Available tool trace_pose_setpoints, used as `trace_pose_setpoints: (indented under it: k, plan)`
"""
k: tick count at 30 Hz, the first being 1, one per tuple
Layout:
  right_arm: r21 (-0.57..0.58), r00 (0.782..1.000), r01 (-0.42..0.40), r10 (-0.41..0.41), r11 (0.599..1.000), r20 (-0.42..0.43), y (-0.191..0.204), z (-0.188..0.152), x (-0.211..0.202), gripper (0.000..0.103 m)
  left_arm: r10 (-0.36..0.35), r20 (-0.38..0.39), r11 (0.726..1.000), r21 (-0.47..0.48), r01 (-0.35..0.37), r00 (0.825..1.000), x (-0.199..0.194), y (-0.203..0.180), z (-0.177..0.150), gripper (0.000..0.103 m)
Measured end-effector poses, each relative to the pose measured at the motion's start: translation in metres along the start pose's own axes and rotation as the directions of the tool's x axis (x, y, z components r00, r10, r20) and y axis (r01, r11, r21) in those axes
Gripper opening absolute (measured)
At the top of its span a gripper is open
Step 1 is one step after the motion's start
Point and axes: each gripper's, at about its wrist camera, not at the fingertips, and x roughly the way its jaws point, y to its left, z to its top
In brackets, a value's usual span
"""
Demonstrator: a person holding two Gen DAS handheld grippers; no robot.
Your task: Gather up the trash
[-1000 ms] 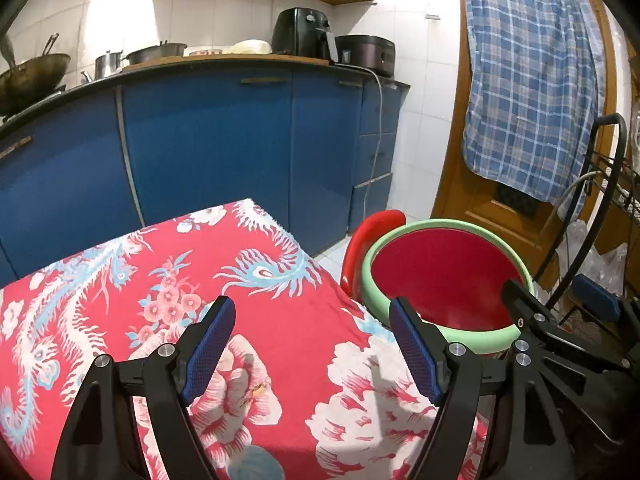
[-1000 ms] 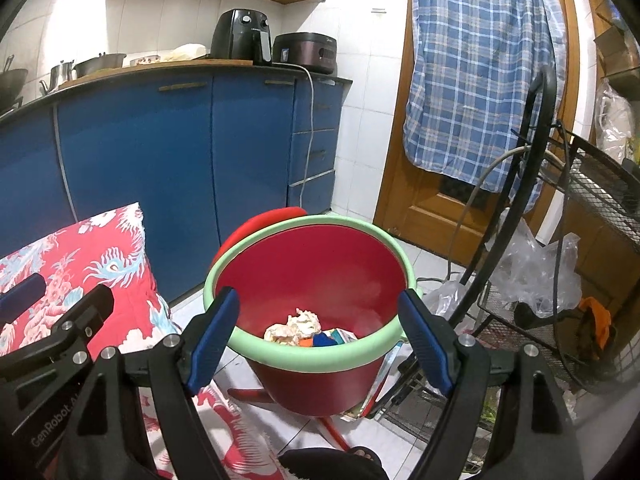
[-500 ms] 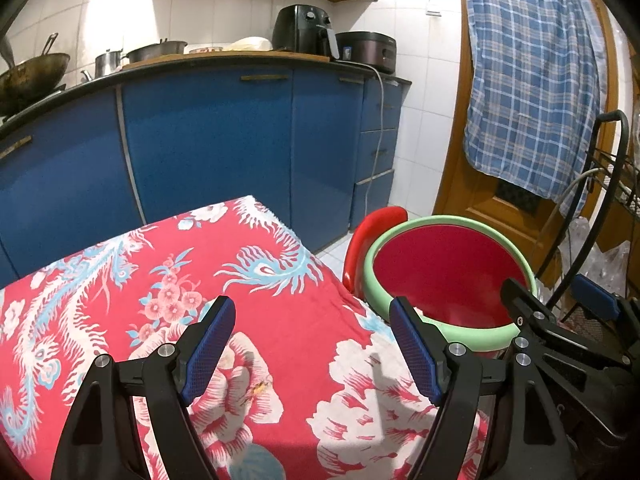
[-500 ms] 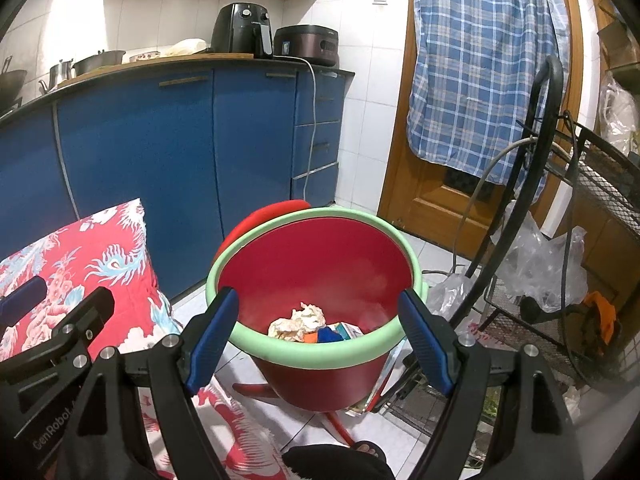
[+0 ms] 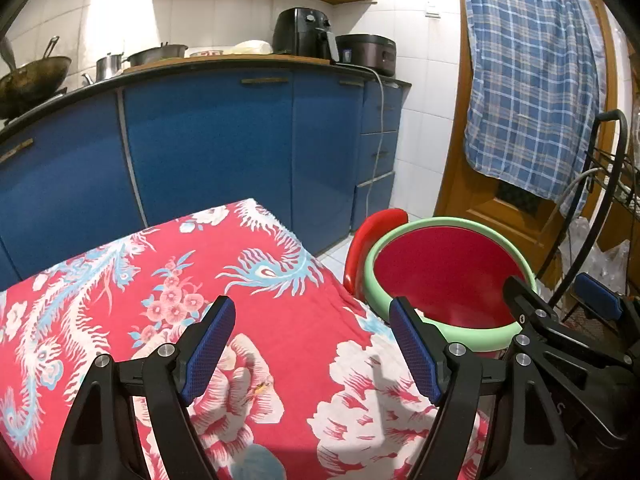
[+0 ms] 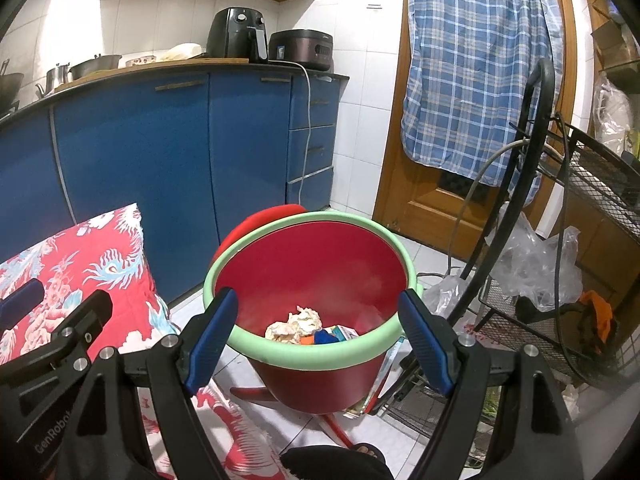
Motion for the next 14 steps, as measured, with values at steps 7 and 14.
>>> trace_pose_setpoints:
  k: [7,14]
  plan:
    - [0.003,1.000,-0.002,0.002,1.000,-0.001,0.0004,-0.0002,0.0004,0.083,0.002,0.002,1.000,0.000,-0.002,1.000,-0.0005,0.0003,0.0001,0.080]
    - [0.010,1.000,-0.007,0.008,1.000,-0.006,0.0012,-0.0005,0.0004,0.083,-0.007,-0.006,1.000,-0.007,0.007,1.000,0.0001,-0.0009,-0.0002,0.080]
